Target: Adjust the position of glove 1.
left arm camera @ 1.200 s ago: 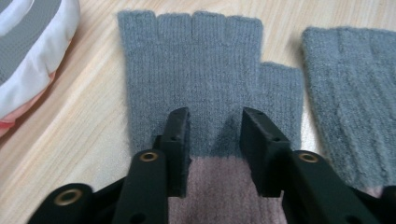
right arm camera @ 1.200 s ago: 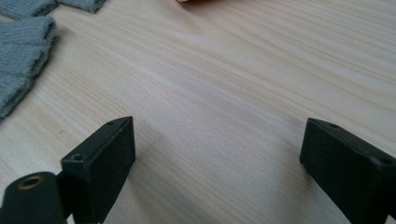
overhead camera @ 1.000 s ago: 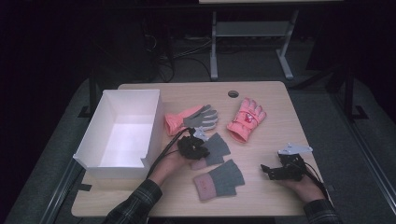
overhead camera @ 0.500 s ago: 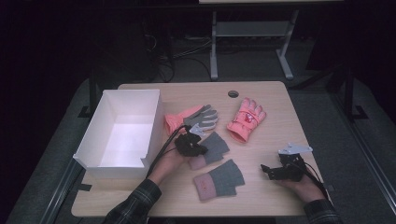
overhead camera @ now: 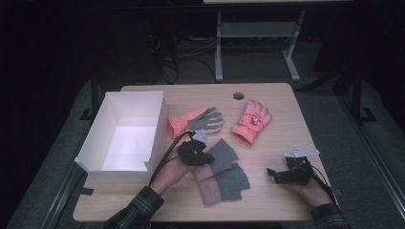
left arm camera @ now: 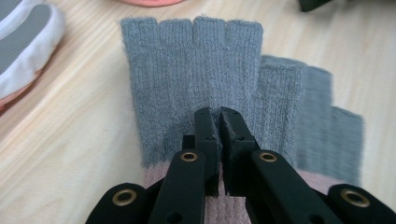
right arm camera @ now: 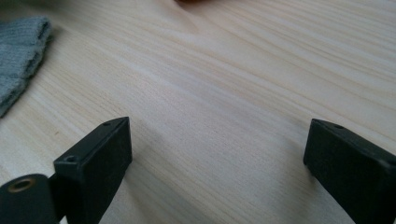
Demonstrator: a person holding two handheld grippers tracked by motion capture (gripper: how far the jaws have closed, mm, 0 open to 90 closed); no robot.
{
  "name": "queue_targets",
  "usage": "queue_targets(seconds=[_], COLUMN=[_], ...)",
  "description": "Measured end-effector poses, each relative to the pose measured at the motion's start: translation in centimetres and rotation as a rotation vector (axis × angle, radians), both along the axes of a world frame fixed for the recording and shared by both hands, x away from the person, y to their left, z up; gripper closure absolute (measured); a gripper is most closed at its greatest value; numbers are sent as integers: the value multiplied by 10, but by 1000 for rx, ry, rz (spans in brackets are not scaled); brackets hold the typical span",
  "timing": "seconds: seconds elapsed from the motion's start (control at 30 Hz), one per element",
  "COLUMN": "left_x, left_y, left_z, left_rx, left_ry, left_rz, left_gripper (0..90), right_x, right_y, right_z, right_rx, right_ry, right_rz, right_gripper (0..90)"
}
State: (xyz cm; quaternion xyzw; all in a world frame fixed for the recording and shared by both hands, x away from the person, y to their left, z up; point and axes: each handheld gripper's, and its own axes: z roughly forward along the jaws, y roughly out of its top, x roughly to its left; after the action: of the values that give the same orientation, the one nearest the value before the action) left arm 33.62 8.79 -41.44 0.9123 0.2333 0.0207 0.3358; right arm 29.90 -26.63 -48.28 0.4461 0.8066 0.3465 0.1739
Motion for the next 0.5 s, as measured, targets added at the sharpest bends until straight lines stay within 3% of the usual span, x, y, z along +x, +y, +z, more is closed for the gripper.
queue_targets(seconds=[0.23,0.5], left_x=[-22,-37], left_y=[-9,-20], left_z=[5,0], left_rx=[-25,9], left_ry=[7,30], left_rz=[-45,-85], left_gripper=[862,863], right_x=[0,0], right_y=[0,0], right_z=[0,0], right_rx=[0,0], right_ry=[0,0], right_rz=[0,0], right_gripper=[72,73])
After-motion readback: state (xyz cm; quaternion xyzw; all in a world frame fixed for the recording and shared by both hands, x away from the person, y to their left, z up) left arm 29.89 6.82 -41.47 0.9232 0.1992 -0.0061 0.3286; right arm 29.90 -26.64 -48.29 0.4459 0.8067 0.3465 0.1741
